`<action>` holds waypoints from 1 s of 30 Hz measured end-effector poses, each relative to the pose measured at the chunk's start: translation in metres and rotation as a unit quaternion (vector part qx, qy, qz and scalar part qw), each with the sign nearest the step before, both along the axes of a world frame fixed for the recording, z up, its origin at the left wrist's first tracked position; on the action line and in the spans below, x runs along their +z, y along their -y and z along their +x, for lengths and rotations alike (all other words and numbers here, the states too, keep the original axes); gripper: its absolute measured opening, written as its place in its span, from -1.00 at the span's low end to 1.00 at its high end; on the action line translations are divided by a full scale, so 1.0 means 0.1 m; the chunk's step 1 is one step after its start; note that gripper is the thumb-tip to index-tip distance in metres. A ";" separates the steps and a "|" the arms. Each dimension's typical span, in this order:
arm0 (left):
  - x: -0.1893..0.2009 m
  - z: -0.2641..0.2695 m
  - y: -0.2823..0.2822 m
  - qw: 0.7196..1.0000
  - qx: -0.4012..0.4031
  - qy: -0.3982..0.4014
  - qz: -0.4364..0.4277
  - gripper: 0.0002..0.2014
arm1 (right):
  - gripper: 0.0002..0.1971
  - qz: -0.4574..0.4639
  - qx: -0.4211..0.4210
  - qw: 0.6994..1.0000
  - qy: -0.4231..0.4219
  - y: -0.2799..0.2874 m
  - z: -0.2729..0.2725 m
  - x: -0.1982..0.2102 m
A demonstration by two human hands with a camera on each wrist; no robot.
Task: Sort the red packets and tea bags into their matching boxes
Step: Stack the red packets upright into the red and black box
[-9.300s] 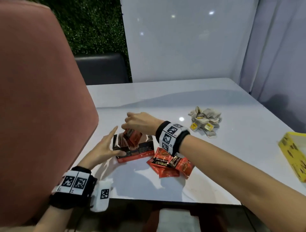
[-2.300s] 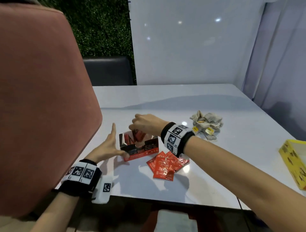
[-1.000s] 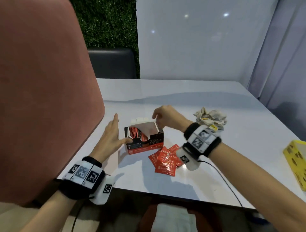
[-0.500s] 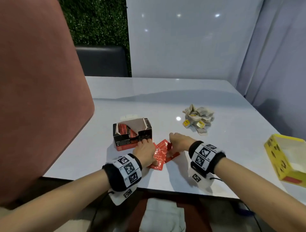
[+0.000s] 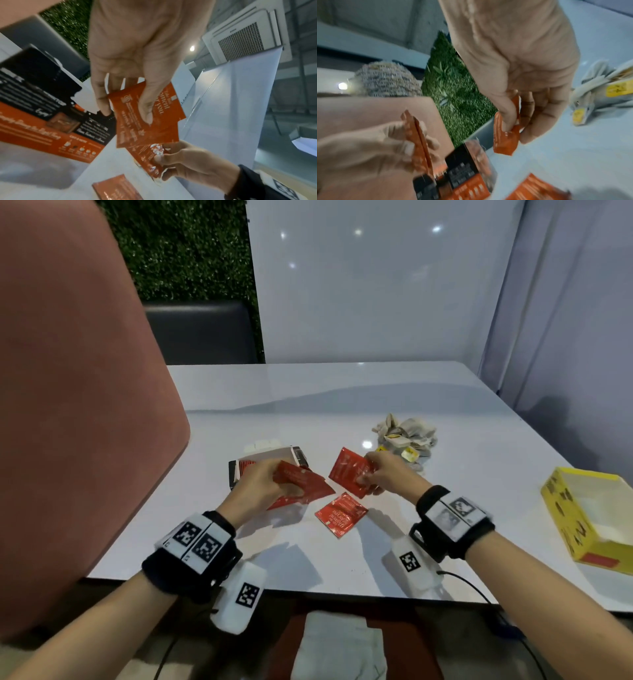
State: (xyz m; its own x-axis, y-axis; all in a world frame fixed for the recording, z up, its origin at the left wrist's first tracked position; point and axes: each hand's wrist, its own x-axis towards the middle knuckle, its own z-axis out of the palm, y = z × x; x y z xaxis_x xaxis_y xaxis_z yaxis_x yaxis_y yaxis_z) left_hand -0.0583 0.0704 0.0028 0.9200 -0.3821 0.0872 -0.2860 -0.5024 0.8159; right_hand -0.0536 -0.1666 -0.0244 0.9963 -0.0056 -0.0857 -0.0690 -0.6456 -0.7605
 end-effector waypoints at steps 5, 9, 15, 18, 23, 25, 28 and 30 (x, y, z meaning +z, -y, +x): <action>-0.01 -0.19 -0.14 0.983 -0.060 0.071 -0.156 -0.87 | -0.91 0.139 0.016 0.983 0.120 -0.03 -0.27 0.24; -0.07 -0.26 -0.17 0.962 -0.082 0.246 -0.088 -0.67 | -0.88 0.095 -0.013 0.961 0.258 -0.24 -0.57 0.26; -0.15 -0.31 -0.05 0.936 -0.037 0.343 -0.069 -0.70 | -0.70 -0.147 0.045 0.909 0.387 -0.63 -0.93 0.19; -0.14 -0.31 -0.05 0.935 -0.044 0.336 -0.108 -0.66 | -0.56 -0.108 0.107 0.940 0.305 -0.68 -1.00 0.20; -0.25 -0.27 -0.11 0.920 -0.133 0.347 -0.122 -0.70 | -0.90 0.129 0.152 0.967 0.160 -0.55 -0.86 0.27; -0.23 -0.28 -0.10 0.926 -0.160 0.314 -0.135 -0.89 | -0.89 0.206 0.181 0.958 0.085 -0.53 -0.79 0.29; -0.19 -0.26 -0.09 0.935 -0.161 0.293 -0.115 -0.89 | -0.64 0.286 0.198 0.938 -0.005 -0.56 -0.73 0.33; -0.15 -0.27 -0.06 0.947 -0.143 0.267 -0.106 -0.84 | -0.55 0.293 0.184 0.938 -0.001 -0.58 -0.71 0.35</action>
State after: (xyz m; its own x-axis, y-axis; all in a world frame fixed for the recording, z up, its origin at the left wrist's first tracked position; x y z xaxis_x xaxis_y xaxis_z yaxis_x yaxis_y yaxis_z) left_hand -0.0849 0.0764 -0.0123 0.5856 -0.5299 0.6134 -0.7853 -0.1831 0.5914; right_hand -0.1243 -0.1089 0.0108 0.9214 0.3874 0.0312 0.0744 -0.0971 -0.9925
